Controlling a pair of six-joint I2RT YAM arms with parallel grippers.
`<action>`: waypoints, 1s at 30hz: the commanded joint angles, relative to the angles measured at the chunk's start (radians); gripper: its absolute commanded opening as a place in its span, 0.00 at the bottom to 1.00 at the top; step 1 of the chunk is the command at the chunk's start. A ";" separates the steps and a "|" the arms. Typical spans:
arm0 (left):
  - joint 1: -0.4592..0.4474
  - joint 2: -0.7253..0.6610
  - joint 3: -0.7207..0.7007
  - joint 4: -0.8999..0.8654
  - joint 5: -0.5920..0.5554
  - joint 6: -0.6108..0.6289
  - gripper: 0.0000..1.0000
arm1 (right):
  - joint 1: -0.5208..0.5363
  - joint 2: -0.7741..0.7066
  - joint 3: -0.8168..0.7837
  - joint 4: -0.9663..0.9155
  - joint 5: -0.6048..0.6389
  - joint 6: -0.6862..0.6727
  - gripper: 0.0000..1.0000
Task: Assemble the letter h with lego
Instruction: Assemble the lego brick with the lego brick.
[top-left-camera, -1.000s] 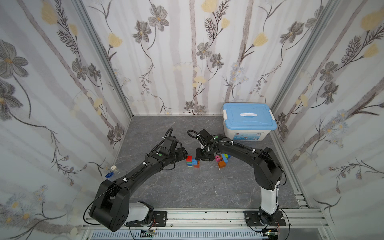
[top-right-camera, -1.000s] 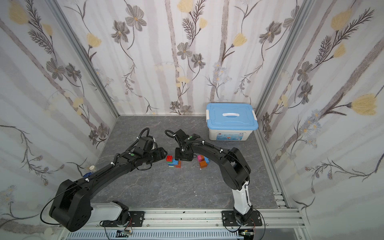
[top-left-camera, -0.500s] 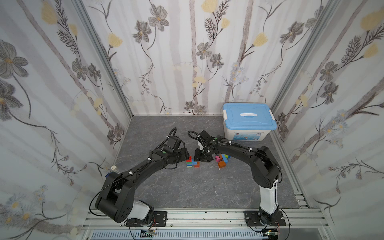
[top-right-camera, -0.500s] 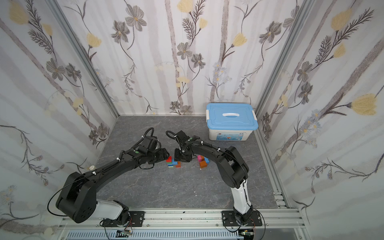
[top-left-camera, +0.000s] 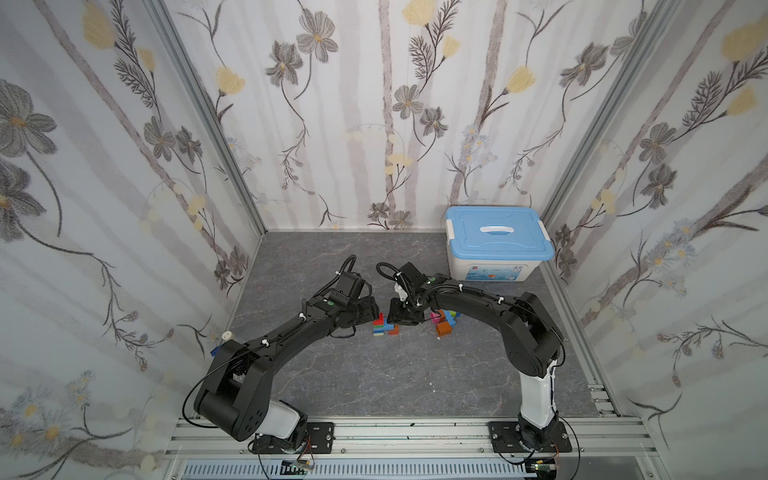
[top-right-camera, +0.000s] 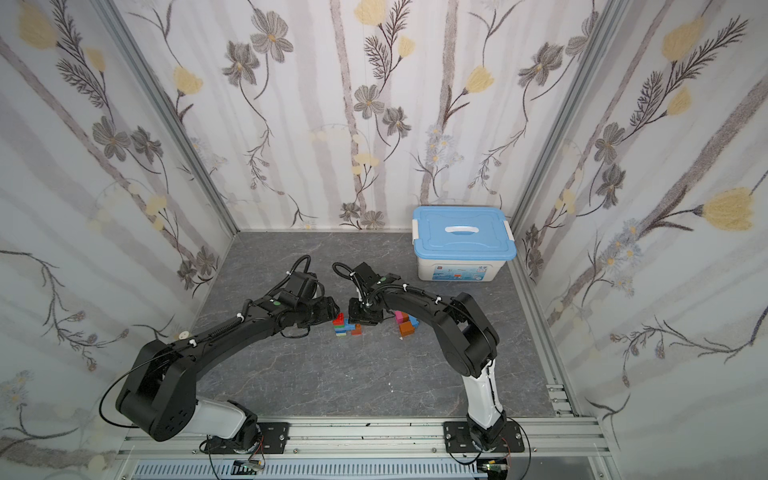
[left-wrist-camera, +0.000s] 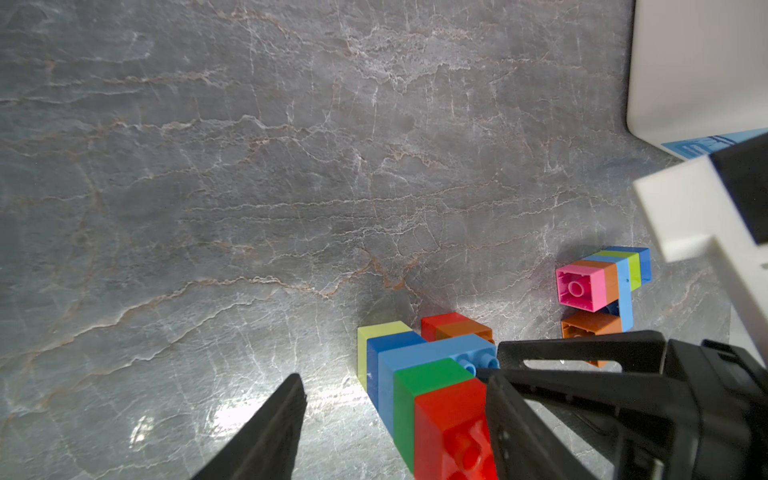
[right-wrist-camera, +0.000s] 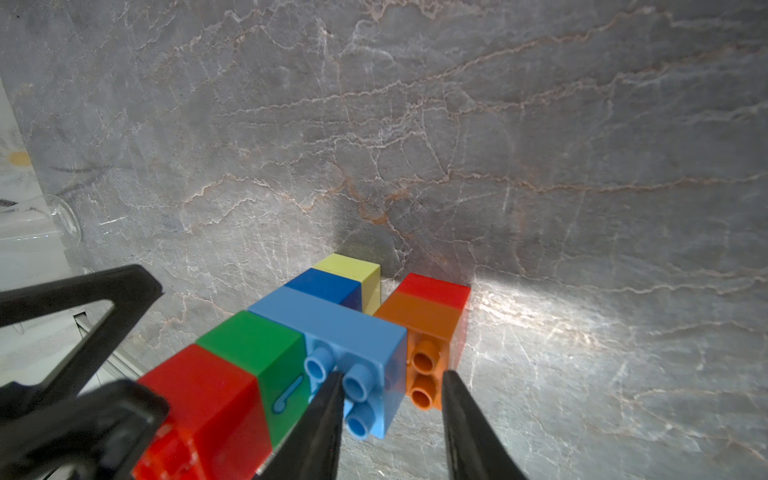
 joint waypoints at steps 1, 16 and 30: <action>-0.003 0.006 0.007 -0.033 0.012 0.011 0.70 | 0.000 0.017 -0.031 -0.034 0.086 -0.014 0.38; -0.004 -0.022 -0.021 -0.035 -0.013 0.008 0.70 | 0.002 0.026 -0.108 -0.001 0.118 -0.018 0.34; 0.001 -0.182 -0.053 -0.059 -0.206 -0.015 0.77 | 0.008 -0.040 -0.037 -0.057 0.118 -0.019 0.40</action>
